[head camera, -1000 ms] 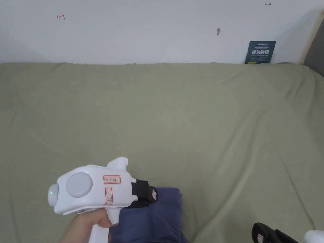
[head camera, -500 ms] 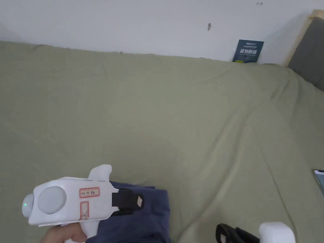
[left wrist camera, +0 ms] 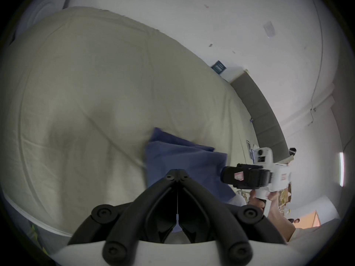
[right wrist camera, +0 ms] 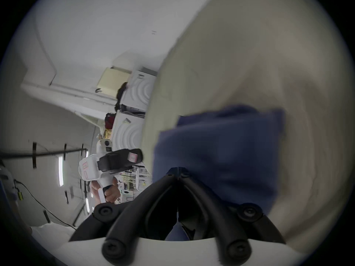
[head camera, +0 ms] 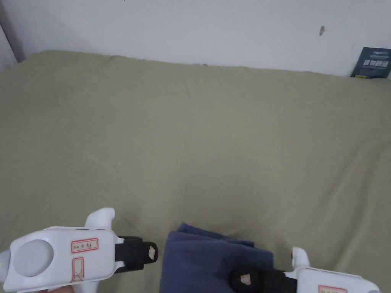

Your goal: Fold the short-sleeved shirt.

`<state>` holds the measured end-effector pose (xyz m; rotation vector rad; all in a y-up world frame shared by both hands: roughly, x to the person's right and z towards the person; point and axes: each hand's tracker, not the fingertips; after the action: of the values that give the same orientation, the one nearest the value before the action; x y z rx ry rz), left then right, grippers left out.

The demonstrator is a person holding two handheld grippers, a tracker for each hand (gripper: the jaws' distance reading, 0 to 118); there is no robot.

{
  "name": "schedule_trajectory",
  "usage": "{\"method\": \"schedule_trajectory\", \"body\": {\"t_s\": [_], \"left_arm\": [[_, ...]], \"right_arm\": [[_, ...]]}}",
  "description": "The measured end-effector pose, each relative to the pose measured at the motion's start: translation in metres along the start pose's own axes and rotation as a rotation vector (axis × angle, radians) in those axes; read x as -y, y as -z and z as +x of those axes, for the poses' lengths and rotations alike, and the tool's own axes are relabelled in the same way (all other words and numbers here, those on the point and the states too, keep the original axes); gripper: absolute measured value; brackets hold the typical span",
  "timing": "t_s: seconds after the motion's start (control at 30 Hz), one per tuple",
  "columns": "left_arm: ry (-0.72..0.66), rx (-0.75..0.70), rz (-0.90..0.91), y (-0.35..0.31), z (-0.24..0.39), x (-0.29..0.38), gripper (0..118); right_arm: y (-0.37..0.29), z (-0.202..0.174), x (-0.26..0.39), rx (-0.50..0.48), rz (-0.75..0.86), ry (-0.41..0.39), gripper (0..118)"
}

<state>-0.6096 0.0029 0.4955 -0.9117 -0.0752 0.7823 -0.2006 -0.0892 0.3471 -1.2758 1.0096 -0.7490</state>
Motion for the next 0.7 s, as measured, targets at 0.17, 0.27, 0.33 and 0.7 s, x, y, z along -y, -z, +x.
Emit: {"method": "schedule_trajectory", "body": {"t_s": [0.17, 0.27, 0.33, 0.7], "left_arm": [[-0.044, 0.068, -0.039, -0.002, -0.022, 0.004, 0], [-0.071, 0.216, -0.077, 0.007, -0.033, -0.001, 96], [-0.043, 0.251, -0.091, 0.015, -0.031, -0.003, 116], [-0.067, 0.554, -0.215, 0.099, -0.014, -0.008, 111]], "right_arm": [[-0.009, 0.025, 0.002, -0.163, 0.021, 0.104, 0], [-0.006, 0.022, 0.002, -0.166, 0.02, 0.097, 0], [-0.006, 0.022, 0.001, -0.166, 0.017, 0.101, 0], [-0.004, 0.02, 0.003, -0.175, 0.018, 0.11, 0]]}}
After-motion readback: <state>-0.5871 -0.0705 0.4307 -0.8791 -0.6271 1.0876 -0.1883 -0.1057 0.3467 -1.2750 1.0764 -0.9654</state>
